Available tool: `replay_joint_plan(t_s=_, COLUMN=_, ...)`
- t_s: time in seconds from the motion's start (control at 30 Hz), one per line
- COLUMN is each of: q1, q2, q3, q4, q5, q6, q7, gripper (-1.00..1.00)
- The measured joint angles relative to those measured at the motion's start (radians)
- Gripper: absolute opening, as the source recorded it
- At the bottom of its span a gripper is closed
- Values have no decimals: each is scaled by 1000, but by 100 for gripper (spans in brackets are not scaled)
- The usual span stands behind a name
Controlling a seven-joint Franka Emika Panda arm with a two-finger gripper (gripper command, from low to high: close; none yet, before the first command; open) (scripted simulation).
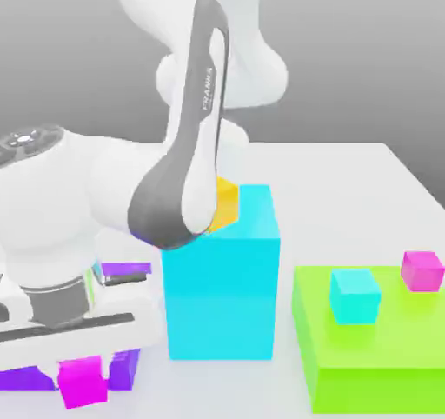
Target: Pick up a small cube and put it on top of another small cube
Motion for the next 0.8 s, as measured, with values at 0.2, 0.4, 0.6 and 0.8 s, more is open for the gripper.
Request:
replay_joint_plan(t_s=0.2, q1=23, q2=-146, q3=19, q4=-42, q5=21, q6=-149, q7=32, gripper=-100)
replay_joint_plan(t_s=0.4, q1=45, q2=-332, q3=40, q4=-96, q5=-46, q6=-270, q7=120, gripper=-100)
replay_joint_plan(t_s=0.6, q1=30, q2=-544, q3=91, q4=-155, q5=-177, q6=-368, q7=251, gripper=-100)
replay_joint_plan(t_s=0.8, q1=-24, q2=-764, q3=187, q4=-215, q5=-329, q6=-461, q7=398, gripper=-100)
